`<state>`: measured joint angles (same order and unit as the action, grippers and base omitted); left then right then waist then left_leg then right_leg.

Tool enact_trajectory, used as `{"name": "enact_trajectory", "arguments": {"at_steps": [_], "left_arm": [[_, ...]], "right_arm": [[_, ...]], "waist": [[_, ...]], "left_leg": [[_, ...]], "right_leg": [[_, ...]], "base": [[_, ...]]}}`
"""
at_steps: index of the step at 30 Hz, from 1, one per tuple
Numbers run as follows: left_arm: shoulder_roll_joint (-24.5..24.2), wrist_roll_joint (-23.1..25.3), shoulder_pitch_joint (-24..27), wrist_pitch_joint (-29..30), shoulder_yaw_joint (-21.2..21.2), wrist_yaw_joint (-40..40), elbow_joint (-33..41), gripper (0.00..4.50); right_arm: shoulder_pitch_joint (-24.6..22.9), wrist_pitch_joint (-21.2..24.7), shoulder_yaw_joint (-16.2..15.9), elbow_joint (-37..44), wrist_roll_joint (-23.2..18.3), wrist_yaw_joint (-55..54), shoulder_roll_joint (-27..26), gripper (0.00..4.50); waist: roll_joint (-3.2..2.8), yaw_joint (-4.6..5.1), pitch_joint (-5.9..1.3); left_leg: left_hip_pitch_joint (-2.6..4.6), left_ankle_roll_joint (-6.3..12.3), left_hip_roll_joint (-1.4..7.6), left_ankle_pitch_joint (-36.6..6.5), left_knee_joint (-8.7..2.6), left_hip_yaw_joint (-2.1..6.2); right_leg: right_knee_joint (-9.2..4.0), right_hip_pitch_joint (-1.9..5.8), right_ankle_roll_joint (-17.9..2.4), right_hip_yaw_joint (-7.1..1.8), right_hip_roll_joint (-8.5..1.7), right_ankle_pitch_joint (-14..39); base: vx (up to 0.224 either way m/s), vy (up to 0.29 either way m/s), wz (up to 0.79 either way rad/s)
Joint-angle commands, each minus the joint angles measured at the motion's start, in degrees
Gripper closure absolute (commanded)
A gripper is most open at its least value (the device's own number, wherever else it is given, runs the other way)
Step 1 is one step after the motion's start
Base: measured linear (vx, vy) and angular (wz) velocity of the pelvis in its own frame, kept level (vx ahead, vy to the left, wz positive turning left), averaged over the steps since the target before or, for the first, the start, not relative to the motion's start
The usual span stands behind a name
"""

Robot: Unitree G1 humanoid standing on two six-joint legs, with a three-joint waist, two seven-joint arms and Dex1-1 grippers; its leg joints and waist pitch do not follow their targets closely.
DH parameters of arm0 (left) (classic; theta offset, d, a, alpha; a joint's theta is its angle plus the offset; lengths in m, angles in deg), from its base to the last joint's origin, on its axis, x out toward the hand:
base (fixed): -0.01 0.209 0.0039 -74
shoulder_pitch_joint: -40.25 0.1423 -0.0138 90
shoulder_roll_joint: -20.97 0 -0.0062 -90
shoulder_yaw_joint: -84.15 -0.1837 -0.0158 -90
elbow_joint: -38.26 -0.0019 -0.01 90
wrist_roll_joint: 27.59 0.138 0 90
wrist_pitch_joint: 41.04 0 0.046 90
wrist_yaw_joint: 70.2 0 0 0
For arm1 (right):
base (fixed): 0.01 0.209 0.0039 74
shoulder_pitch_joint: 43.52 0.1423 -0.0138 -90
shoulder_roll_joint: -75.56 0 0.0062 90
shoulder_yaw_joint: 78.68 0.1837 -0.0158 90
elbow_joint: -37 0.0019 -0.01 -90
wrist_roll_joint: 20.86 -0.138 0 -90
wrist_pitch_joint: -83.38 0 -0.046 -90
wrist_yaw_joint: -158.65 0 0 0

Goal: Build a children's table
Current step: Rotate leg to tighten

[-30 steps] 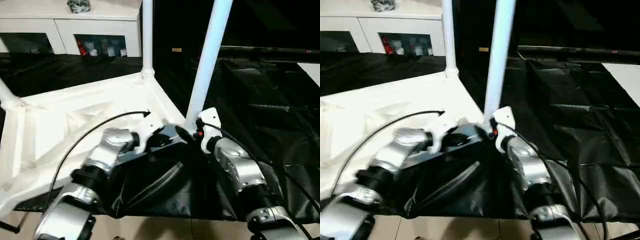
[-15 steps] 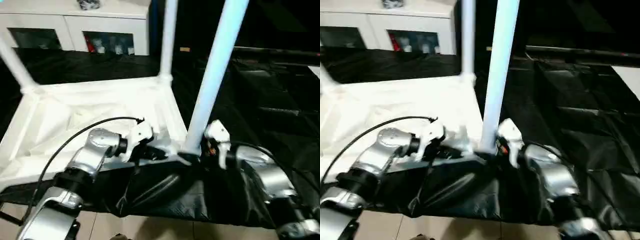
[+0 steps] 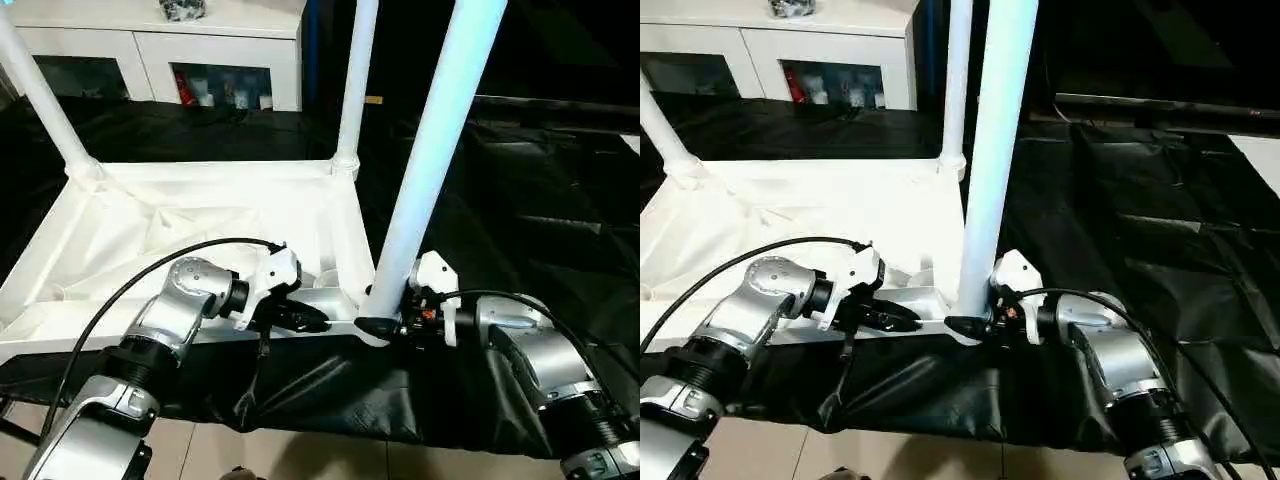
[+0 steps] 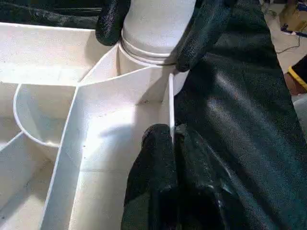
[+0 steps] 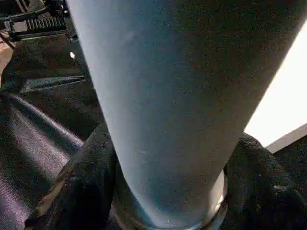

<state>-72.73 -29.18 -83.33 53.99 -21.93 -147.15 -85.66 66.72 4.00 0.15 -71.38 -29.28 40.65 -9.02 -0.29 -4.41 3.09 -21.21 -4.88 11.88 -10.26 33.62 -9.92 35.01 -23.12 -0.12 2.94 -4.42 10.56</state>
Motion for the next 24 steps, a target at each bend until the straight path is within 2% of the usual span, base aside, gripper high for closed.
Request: {"name": "enact_trajectory", "arguments": {"at_steps": [1,2,3,4,8,13,15,16,17,18,19,20,22,24], "left_arm": [[1.98,-1.01,-1.20,-0.43,0.61,3.31,2.19,4.50],[2.63,-0.80,-1.25,-0.20,0.87,4.76,2.06,4.50],[3.59,-0.30,-1.48,0.11,1.15,7.08,1.67,4.50],[4.91,0.24,-1.89,0.86,1.51,10.06,1.08,4.50],[10.42,2.57,-3.72,3.00,1.94,20.83,-1.78,4.50],[13.83,3.48,-5.03,3.65,2.14,26.79,-3.82,4.50],[17.10,5.57,-6.59,2.94,1.48,32.13,-6.04,4.50],[17.82,5.59,-6.86,3.01,1.66,32.65,-6.33,4.50],[18.40,5.49,-7.06,3.13,1.90,32.92,-6.51,4.50],[18.54,5.52,-7.15,2.99,1.85,32.72,-6.50,4.50],[18.54,5.62,-7.26,2.69,1.66,32.63,-6.53,4.50],[18.11,5.57,-7.21,2.45,1.57,32.06,-6.48,4.50],[17.56,5.48,-7.12,1.81,1.51,31.40,-6.52,4.50],[16.32,5.15,-6.69,0.27,1.67,28.90,-6.27,4.50]], "right_arm": [[-0.74,0.02,-2.28,1.42,-0.17,-0.03,-1.56,1.84],[-0.83,0.03,-1.82,0.96,0.01,-1.60,-2.29,1.84],[-0.66,-0.08,-1.08,-0.03,0.45,-4.32,-3.49,1.84],[-0.19,0.14,0.00,-1.64,1.21,-8.72,-5.31,1.84],[2.34,1.04,3.95,-7.45,2.84,-24.28,-12.44,1.84],[3.92,1.70,5.07,-9.60,3.73,-31.24,-15.85,1.85],[7.06,1.13,5.76,-13.84,6.38,-39.14,-19.48,1.85],[7.80,0.85,5.96,-14.84,6.69,-40.27,-20.20,1.85],[8.39,0.61,6.16,-15.62,6.87,-41.05,-20.76,1.85],[8.62,0.12,6.03,-15.74,7.01,-41.07,-20.97,1.85],[8.77,-0.50,5.94,-15.75,7.03,-41.08,-21.13,1.85],[8.63,-0.58,6.36,-15.29,6.34,-40.24,-21.19,1.50],[8.36,-0.53,6.79,-14.78,5.42,-39.06,-21.02,1.15],[7.42,-0.85,6.22,-13.88,5.19,-35.79,-19.61,1.12]], "waist": [[0.30,0.22,-3.76],[0.26,0.16,-3.73],[0.53,0.17,-3.77],[0.43,0.20,-3.72],[0.67,0.88,-3.61],[0.71,1.29,-3.61],[0.60,1.38,-3.69],[-0.04,1.39,-3.74],[0.38,1.60,-3.76],[0.41,1.48,-3.83],[0.19,1.44,-3.87],[0.09,1.40,-3.90],[0.14,1.39,-3.94],[-0.02,1.39,-3.90]], "left_leg": [[0.66,2.71,1.20,-11.25,-3.78,-0.21],[0.67,2.55,1.19,-11.30,-3.82,-0.19],[0.66,2.46,1.19,-11.16,-3.80,-0.22],[0.64,2.09,1.14,-11.13,-3.82,-0.18],[0.69,0.73,0.92,-12.10,-4.02,-0.07],[0.54,0.94,0.68,-12.06,-3.99,-0.07],[0.53,0.84,0.65,-11.55,-3.90,-0.11],[0.56,0.51,0.60,-11.34,-3.94,0.02],[0.47,0.60,0.53,-11.07,-3.87,-0.11],[0.47,0.69,0.55,-10.92,-3.87,-0.03],[0.45,1.16,0.54,-10.74,-3.78,-0.09],[0.43,1.43,0.55,-10.61,-3.78,-0.09],[0.39,2.12,0.56,-10.11,-3.70,-0.16],[0.43,2.32,0.62,-10.57,-3.76,-0.14]], "right_leg": [[-4.14,2.92,-13.65,-2.17,-3.04,10.14],[-4.15,2.87,-13.58,-2.19,-3.04,10.31],[-4.11,2.87,-13.49,-2.20,-3.04,10.26],[-4.12,2.83,-13.35,-2.19,-3.09,10.92],[-4.58,2.68,-11.63,-2.15,-3.08,15.26],[-4.90,2.71,-10.45,-2.18,-2.99,16.35],[-4.83,2.63,-10.39,-2.24,-2.96,15.49],[-4.71,2.66,-10.64,-2.19,-2.96,15.02],[-4.78,2.72,-10.80,-2.20,-2.82,13.67],[-4.69,2.89,-10.90,-2.17,-2.91,13.19],[-4.56,2.92,-11.19,-2.23,-2.89,11.94],[-4.56,2.95,-11.28,-2.24,-2.87,11.24],[-4.37,3.06,-11.99,-2.24,-2.80,8.96],[-4.43,3.04,-12.32,-2.19,-2.84,9.19]], "base": [[0.000,0.000,0.00],[0.000,0.000,0.00],[0.000,0.000,0.00],[0.000,0.000,0.00],[0.000,0.000,0.00],[0.000,0.000,0.00],[0.000,0.000,0.00],[0.000,0.000,0.00],[0.000,0.000,0.00],[0.000,0.000,0.00],[0.000,0.000,0.00],[0.000,0.000,0.00],[0.000,0.000,0.00],[0.000,0.000,0.00]]}}
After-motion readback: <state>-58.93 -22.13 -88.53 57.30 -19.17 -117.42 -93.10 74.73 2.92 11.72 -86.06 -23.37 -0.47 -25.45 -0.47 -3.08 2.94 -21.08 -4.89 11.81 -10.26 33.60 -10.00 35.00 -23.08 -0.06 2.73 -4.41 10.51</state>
